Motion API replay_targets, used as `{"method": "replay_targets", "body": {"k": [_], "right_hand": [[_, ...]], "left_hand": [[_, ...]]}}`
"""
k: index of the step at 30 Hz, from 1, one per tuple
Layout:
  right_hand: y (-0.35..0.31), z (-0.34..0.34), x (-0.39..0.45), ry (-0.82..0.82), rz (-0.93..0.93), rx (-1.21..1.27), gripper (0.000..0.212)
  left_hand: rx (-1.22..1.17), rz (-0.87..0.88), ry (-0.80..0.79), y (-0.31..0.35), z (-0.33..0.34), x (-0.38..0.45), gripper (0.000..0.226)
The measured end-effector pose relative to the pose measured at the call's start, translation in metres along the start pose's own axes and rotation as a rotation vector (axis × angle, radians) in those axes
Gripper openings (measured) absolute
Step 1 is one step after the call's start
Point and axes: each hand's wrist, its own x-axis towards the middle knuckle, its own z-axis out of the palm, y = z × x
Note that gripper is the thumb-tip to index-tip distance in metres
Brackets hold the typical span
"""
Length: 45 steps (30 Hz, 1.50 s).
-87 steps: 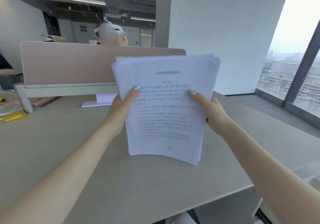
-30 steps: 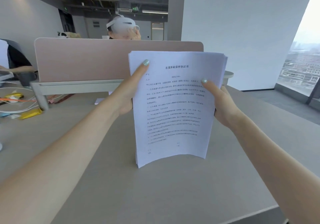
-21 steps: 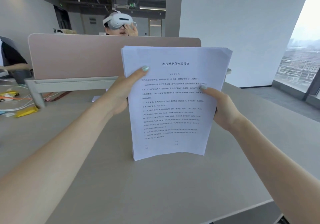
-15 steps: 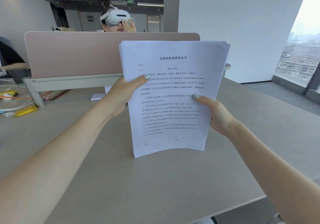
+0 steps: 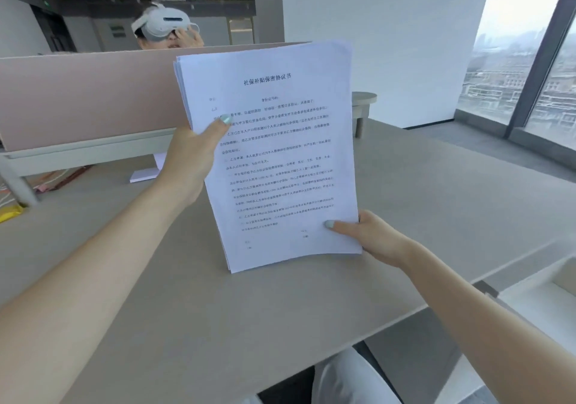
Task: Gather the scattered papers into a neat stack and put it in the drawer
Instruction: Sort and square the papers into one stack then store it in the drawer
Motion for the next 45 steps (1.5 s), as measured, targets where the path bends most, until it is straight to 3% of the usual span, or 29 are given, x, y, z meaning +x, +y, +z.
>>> {"method": "replay_targets", "body": {"k": [2,7,9,12,16,23,29,32,35,45], "right_hand": [[0.0,-0.016,-0.019,0.075,-0.024,0.122,0.025],[0.004,-0.038,-0.074,0.33,-0.047,0.833,0.034],[0.012,-0.037,-0.095,0.386,-0.069,0.97,0.038],[0.029,-0.03,-0.127,0.463,-0.076,0.942,0.034],[0.052,-0.045,-0.173,0.734,-0.076,0.875,0.029],[0.063,-0.132,-0.287,1.199,-0.061,0.628,0.022],[0.09,-0.21,-0.357,1.376,0.233,0.359,0.013],[0.111,-0.244,-0.363,1.377,0.38,0.388,0.024],[0.129,-0.271,-0.353,1.326,0.453,0.491,0.012],[0.22,-0.32,-0.301,1.4,0.678,0.65,0.03]], "left_hand": [[-0.109,-0.043,0.035,0.0,0.007,-0.005,0.009],[-0.383,-0.236,0.059,-0.014,0.049,-0.028,0.015],[-0.42,-0.305,0.037,-0.024,0.078,-0.039,0.016],[-0.439,-0.376,-0.014,-0.035,0.126,-0.059,0.011],[-0.449,-0.466,-0.113,-0.039,0.194,-0.092,0.009],[-0.594,-0.608,-0.468,-0.032,0.296,-0.15,0.026],[-0.585,-0.863,-0.645,-0.057,0.379,-0.2,0.018],[-0.52,-1.037,-0.621,-0.078,0.415,-0.217,0.016],[-0.47,-1.126,-0.553,-0.099,0.447,-0.226,0.018],[-0.341,-1.436,-0.429,-0.17,0.528,-0.222,0.051]]}}
